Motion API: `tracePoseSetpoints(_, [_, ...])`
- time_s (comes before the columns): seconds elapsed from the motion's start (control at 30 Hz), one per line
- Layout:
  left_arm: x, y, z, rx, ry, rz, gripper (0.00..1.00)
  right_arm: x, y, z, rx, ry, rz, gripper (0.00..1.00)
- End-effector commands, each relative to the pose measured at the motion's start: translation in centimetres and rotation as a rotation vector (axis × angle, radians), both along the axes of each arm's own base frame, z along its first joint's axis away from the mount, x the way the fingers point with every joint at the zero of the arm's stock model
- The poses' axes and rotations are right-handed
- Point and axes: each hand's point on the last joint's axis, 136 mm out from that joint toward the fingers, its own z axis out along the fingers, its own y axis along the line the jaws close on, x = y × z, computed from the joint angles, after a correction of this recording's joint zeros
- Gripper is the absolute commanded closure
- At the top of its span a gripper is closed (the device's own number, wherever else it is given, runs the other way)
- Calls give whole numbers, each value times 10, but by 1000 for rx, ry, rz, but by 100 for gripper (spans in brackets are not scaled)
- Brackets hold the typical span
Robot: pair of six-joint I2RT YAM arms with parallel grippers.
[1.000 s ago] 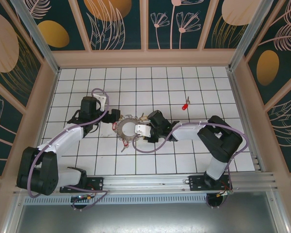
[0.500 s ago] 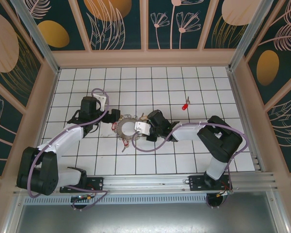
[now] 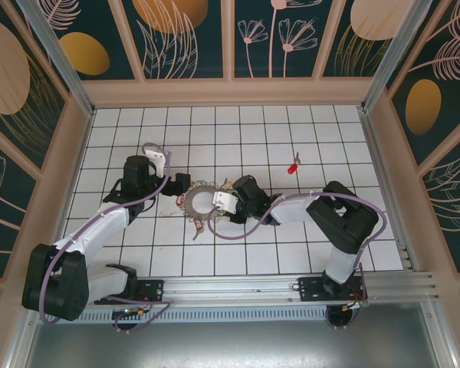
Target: Put the keys on the keyring
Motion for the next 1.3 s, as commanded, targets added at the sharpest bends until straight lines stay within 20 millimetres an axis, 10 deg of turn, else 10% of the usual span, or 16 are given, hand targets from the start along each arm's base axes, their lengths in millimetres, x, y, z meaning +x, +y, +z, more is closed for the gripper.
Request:
tracePoseSetpoints(0.0, [-3,-5,9,-8,-53,-41,3,-2,-1,-6,9,15,-22,91])
tracePoseSetpoints(0.43, [-67,-31,72,22,-575,-387,2,-9,9,93,251,-92,21,100])
tracePoseSetpoints(0.87, [-85,-69,105,28,-571,-738,46,-37,17,223,556,-174,147,100])
tracePoseSetpoints(1.27, [-120,-105,104,18,-593,-931,61,-65,25,253,547,-117,318,100])
